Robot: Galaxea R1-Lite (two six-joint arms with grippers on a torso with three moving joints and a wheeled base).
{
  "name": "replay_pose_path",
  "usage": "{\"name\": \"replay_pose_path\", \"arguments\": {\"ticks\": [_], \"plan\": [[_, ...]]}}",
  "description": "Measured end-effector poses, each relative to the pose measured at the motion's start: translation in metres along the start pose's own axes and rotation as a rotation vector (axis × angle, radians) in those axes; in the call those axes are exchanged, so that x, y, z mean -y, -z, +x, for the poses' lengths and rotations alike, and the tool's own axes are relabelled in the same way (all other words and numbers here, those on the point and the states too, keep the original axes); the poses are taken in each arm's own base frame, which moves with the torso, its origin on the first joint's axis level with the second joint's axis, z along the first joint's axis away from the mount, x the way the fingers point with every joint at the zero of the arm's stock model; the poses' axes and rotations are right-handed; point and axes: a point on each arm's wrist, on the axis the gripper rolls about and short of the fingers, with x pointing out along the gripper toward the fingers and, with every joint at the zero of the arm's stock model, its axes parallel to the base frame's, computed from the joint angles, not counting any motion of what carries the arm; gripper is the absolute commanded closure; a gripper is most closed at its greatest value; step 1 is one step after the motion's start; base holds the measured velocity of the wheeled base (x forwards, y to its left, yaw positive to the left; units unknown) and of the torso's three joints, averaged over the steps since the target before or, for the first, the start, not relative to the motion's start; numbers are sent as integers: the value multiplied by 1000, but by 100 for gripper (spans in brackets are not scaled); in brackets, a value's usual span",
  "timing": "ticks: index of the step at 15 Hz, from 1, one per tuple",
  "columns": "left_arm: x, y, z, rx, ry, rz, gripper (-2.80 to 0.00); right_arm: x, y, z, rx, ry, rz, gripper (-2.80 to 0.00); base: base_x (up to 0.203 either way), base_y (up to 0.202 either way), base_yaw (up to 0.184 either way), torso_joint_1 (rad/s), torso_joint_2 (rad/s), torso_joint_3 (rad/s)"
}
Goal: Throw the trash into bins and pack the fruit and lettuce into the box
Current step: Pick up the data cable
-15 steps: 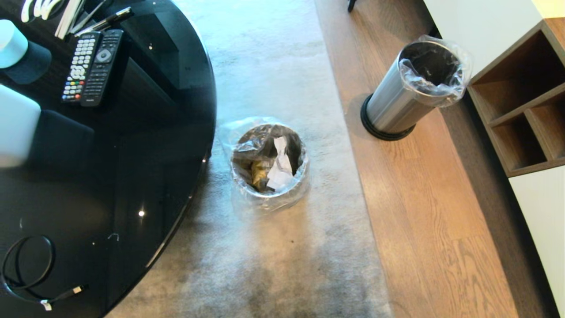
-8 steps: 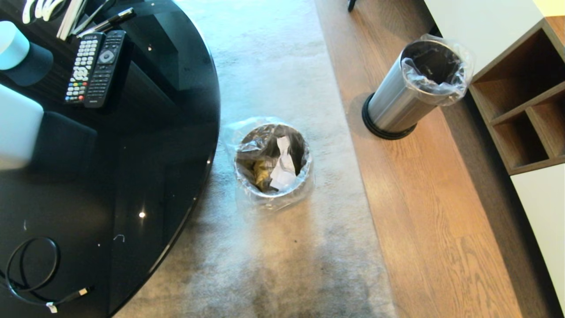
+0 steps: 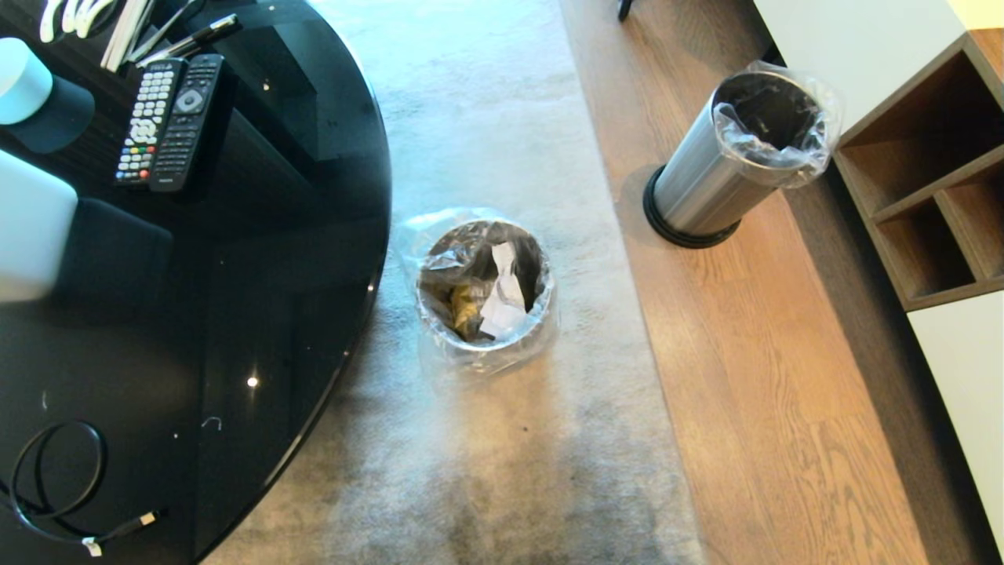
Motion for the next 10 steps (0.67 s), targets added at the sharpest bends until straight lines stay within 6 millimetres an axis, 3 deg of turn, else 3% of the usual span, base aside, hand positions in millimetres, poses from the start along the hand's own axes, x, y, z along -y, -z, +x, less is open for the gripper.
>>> {"name": "replay_pose_path", "arguments": {"ticks": [5, 10], "plan": [[-5, -42, 4, -43, -27, -23, 0, 0, 0, 0, 0, 0, 0, 0, 0, 0, 0, 0, 0, 0], [-10, -76, 27, -165, -114, -85, 0, 0, 0, 0, 0, 0, 0, 0, 0, 0, 0, 0, 0, 0]]}}
